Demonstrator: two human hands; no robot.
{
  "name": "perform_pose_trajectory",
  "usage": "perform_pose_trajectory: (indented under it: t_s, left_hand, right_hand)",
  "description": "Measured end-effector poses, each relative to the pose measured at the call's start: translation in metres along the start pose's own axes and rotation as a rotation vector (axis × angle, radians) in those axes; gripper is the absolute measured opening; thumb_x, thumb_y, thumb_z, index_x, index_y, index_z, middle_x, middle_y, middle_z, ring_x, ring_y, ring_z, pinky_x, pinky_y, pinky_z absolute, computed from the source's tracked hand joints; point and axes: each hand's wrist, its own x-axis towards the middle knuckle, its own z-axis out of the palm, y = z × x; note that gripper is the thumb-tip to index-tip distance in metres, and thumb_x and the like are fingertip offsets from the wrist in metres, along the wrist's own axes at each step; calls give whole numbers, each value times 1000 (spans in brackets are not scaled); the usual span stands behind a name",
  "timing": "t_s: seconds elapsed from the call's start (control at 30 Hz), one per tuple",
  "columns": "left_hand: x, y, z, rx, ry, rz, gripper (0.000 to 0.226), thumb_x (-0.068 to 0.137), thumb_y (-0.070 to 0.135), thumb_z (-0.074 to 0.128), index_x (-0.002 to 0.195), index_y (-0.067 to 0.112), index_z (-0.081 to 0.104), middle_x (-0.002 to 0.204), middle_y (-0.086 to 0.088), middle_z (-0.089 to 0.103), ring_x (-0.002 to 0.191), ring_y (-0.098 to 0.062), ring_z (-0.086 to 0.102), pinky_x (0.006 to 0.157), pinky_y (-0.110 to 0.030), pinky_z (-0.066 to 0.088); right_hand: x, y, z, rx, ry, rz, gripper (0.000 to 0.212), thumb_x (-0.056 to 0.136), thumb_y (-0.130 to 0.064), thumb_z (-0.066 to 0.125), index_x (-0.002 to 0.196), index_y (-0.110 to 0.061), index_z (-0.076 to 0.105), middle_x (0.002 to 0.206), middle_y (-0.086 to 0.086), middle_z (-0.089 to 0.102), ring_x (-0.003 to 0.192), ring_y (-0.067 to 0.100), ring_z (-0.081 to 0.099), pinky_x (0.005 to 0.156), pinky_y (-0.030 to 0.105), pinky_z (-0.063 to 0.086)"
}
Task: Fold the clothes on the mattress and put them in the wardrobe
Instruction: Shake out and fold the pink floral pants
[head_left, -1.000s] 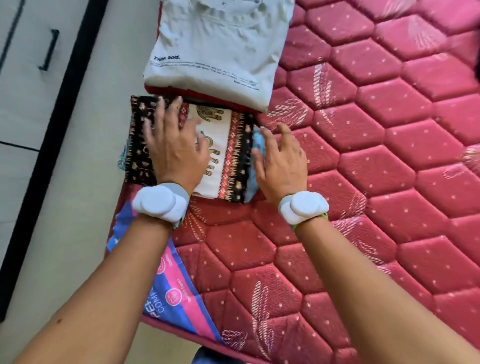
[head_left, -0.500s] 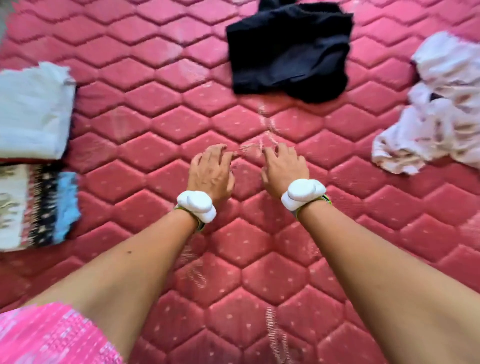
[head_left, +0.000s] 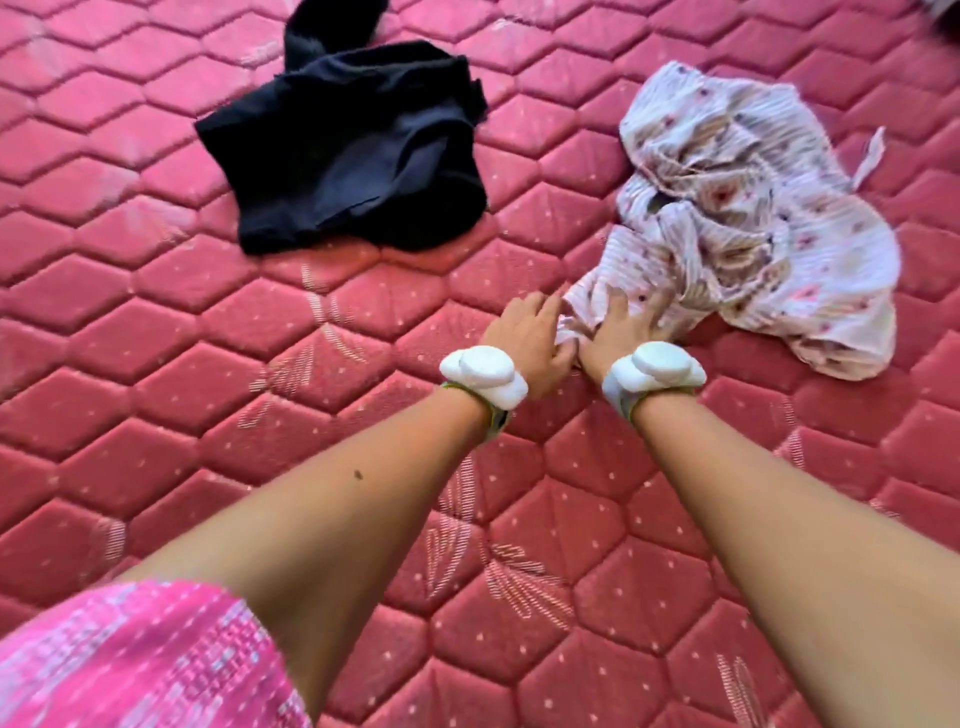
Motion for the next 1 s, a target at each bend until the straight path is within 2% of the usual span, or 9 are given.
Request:
perform_pose_trajectory:
  t_s: [0.1,0.2,0.37,0.5,0.6,0.67,0.77,0.87,1.0]
  left_hand:
    - [19,20,25,-663,-63,-398,33,84,55,48,91,23,47,106,-12,62,100,-31,62,89,-38,49]
    - [33,23,40,-872,-8,-621,65,60,77,48,100,26,44,117,-15,62,105,-33,63,93,-49,49]
    - [33,19,32,-684,64,-535,52,65,38,64,106,6,65,97,-21,69,83,-26,66,77,-48,53]
    - [6,-2,-4,-212,277,-641,35,80,35,51,99,9,65,104,-19,67,98,-38,63,79,-41,49]
    - [-51,-56,-28,-30,469,-672,41,77,33,45,100,4,62,103,-24,64,97,-42,58,80,-43,45]
    - [-97,-97,-29,-117,553,-907,40,84,27,49,115,3,58,118,-25,59,107,-41,57,89,-43,46]
    - [-166,-148,-31,-179,608,-1287,56,82,29,46,132,4,44,136,-24,48,124,-46,45,101,-56,40]
    - [-188,-135,-31,15,624,-1341,61,77,23,48,134,4,37,148,-25,29,135,-48,26,111,-60,20]
    - [-167,-74,-27,292,536,-841,44,82,35,54,123,20,51,145,-14,32,130,-41,29,104,-49,22]
  right_hand:
    - [16,27,0,82,27,-84,46,87,-29,53,133,-22,50,142,21,35,123,44,40,101,39,34]
    - [10,27,-2,253,6,-244,50,72,-32,38,100,-5,71,101,23,66,95,37,61,76,39,42]
    - [-29,7,20,767,-411,-192,26,67,-14,59,85,1,69,80,16,69,71,22,62,77,45,51]
    - [-32,24,11,733,-45,-30,18,78,-11,56,91,-10,69,89,14,70,86,30,64,81,34,44]
    - [-24,43,3,547,188,49,61,76,-7,58,135,-16,45,131,17,46,107,37,51,88,37,38]
    - [-23,50,3,251,164,-6,90,75,-11,61,150,-29,16,153,17,13,124,40,37,97,42,39]
    - [-34,43,15,-21,171,-172,86,86,-14,56,149,-43,6,158,15,-7,139,44,14,104,52,31]
    - [-44,19,18,-62,198,-222,57,95,-17,43,144,-41,29,158,9,9,140,40,16,105,51,27]
    - [-49,-7,15,78,-52,-419,38,85,-18,53,122,-26,57,125,9,57,118,32,51,89,38,43]
